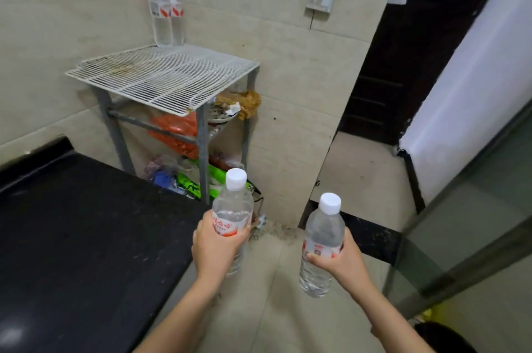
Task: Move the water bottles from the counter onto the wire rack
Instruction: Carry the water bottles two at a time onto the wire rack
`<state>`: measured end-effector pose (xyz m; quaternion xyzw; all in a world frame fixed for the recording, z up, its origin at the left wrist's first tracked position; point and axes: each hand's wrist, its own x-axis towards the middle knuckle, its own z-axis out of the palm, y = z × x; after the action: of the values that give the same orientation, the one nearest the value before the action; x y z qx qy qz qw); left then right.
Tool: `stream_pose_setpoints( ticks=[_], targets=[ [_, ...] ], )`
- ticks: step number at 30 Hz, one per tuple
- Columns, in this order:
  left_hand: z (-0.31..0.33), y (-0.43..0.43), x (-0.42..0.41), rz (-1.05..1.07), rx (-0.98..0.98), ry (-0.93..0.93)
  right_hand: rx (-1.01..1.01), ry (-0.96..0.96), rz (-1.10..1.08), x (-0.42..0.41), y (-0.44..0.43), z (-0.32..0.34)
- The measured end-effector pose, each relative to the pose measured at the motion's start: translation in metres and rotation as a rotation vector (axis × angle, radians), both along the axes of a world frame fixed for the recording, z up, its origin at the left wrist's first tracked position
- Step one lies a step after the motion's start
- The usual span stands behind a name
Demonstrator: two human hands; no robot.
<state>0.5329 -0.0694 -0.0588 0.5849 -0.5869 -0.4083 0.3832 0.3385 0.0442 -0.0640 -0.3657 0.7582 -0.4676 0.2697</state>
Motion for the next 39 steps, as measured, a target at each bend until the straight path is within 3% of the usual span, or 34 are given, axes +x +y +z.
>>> stream_pose_setpoints(
  ticks=[4, 9, 18, 29, 39],
  targets=[
    [0.006, -0.035, -0.035, -0.011, -0.004, 0.038, 0.0, 0.013, 0.017, -0.043, -0.044, -0.007],
    [0.036, -0.089, -0.08, 0.032, -0.068, 0.212, -0.052, -0.032, 0.147, -0.099, -0.139, 0.005],
    [0.144, -0.194, -0.123, 0.278, -0.431, 0.415, -0.276, -0.031, 0.429, -0.161, -0.318, 0.092],
    [0.168, -0.32, -0.076, 0.504, -0.483, 0.363, -0.517, -0.074, 0.561, -0.146, -0.516, 0.169],
    [0.162, -0.475, -0.068, 0.526, -0.377, 0.249, -0.442, -0.118, 0.566, -0.122, -0.678, 0.171]
  ],
)
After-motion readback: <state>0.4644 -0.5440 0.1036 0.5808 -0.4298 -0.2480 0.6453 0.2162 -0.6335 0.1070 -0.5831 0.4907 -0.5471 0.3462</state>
